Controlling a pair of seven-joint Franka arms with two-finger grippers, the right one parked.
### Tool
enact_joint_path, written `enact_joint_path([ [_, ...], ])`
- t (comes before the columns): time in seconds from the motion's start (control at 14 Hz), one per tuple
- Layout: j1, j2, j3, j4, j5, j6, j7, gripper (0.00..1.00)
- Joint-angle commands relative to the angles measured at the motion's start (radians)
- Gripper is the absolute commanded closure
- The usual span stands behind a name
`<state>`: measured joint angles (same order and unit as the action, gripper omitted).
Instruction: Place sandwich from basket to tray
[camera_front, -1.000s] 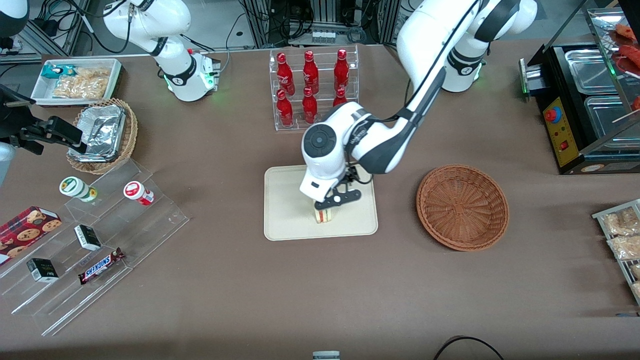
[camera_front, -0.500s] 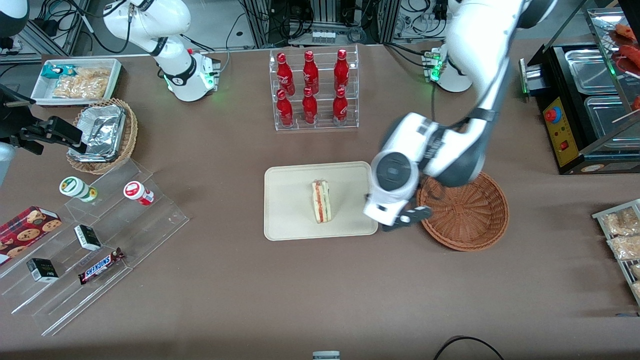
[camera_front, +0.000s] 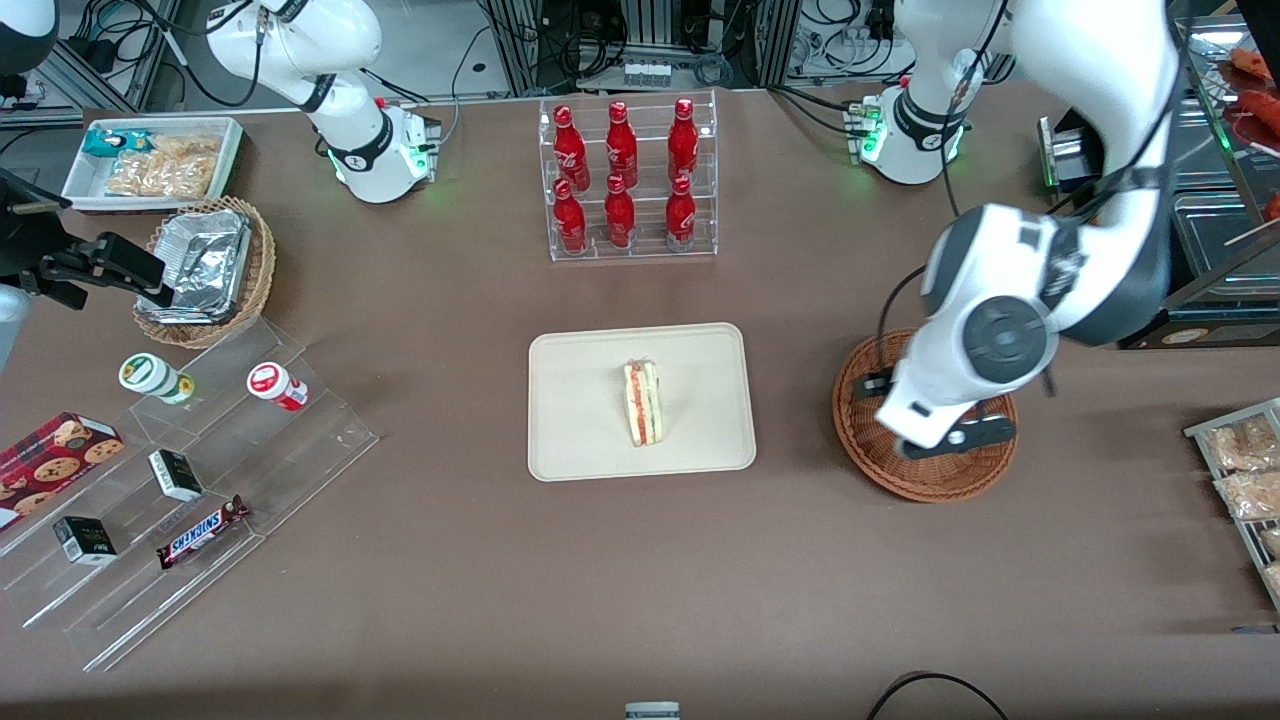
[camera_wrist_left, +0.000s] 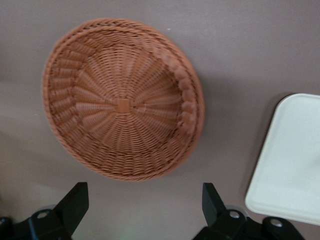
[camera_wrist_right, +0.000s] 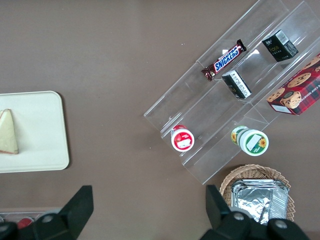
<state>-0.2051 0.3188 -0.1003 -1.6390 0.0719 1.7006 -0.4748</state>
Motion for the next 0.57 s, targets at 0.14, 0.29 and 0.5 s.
enact_joint_path([
  [0.14,0.131,-0.161,-0.068,-0.116,-0.024,-0.027,0.143,0.00],
  [0.29,0.229,-0.208,-0.140,-0.117,-0.026,-0.071,0.198,0.00],
  [0.5,0.239,-0.286,-0.127,-0.117,-0.029,-0.133,0.297,0.00],
])
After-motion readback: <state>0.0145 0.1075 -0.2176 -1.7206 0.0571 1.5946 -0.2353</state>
